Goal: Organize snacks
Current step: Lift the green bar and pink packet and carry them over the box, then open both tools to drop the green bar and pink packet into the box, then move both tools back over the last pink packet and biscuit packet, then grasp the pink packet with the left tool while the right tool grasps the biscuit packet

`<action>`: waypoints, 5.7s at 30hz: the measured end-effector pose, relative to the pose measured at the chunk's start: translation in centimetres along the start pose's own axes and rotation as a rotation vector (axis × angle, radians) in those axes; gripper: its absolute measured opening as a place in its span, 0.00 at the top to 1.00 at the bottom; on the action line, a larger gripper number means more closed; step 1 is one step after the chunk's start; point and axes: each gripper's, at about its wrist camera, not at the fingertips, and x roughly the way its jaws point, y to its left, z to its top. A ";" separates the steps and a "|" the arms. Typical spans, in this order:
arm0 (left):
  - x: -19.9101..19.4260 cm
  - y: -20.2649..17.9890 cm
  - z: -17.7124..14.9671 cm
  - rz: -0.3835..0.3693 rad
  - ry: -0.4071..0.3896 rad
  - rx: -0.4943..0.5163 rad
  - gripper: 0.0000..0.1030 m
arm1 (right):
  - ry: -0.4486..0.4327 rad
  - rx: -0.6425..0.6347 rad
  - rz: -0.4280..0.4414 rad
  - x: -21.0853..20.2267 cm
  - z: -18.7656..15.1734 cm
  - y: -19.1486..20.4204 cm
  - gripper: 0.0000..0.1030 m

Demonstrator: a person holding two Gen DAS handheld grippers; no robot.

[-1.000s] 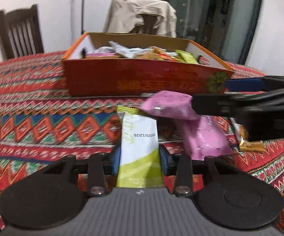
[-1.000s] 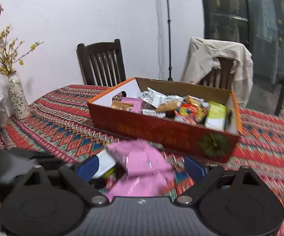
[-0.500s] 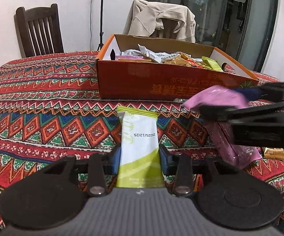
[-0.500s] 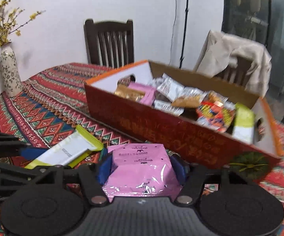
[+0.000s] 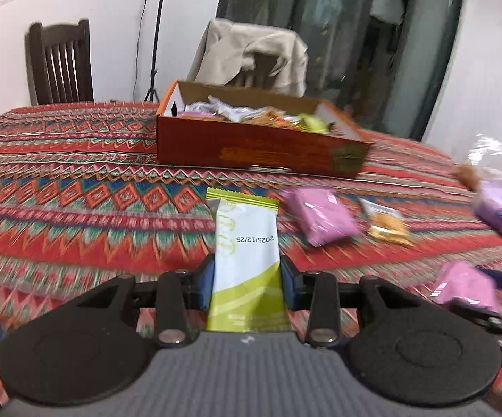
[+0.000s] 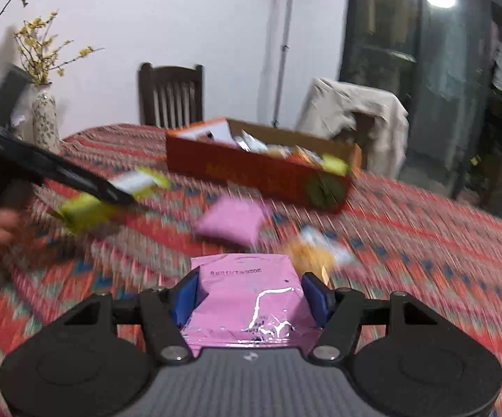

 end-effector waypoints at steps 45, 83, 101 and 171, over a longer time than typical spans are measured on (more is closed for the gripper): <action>18.6 4.1 24.0 -0.030 -0.045 -0.112 0.62 | 0.009 0.090 0.201 22.9 20.6 -4.5 0.38; 1.4 1.5 15.9 -0.055 -0.192 0.199 0.19 | -0.109 -0.078 -0.109 4.4 17.3 -10.9 0.07; -13.5 -0.5 0.1 0.026 -0.173 0.095 0.01 | -0.115 -0.046 -0.085 -14.3 4.5 -3.5 0.00; 17.3 -11.3 4.8 0.108 0.082 0.141 0.41 | -0.033 0.358 -0.192 10.7 1.7 -10.5 0.48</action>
